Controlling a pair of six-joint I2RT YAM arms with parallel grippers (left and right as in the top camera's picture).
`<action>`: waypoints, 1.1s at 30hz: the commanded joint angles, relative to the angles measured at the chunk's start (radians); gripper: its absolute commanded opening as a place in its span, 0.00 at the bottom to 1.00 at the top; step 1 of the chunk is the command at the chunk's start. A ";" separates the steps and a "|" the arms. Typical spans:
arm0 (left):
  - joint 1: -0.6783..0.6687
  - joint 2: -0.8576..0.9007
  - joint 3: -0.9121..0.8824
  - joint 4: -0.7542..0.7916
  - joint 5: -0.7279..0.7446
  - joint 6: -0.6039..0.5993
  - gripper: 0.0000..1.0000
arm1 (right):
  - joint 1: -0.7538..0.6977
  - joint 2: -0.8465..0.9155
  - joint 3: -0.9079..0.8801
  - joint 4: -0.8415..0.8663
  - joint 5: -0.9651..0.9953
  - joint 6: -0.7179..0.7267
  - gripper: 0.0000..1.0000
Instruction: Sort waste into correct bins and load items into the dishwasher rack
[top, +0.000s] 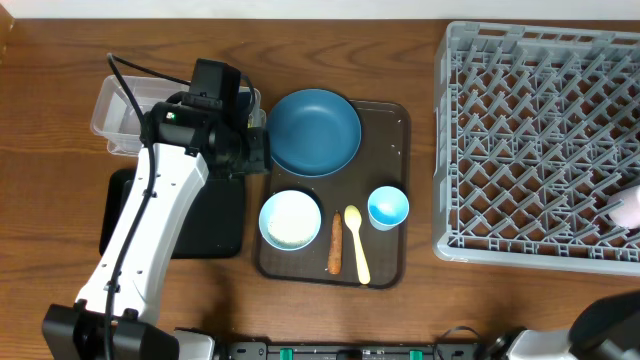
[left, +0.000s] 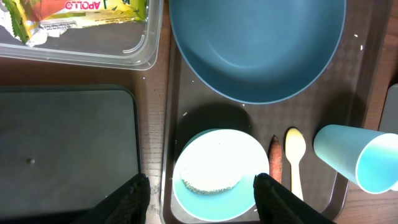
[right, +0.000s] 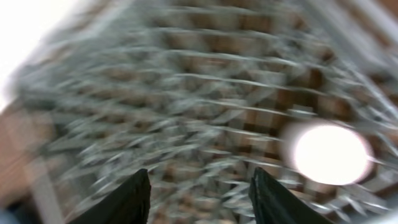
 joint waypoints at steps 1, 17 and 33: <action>0.004 0.002 0.002 -0.006 -0.012 0.009 0.57 | 0.113 -0.044 0.013 -0.038 -0.122 -0.082 0.53; -0.029 0.005 0.002 -0.005 0.103 0.002 0.58 | 0.652 0.038 0.010 -0.229 0.045 -0.220 0.61; -0.383 0.163 0.002 0.114 0.104 0.002 0.64 | 0.673 0.064 0.010 -0.234 0.045 -0.221 0.70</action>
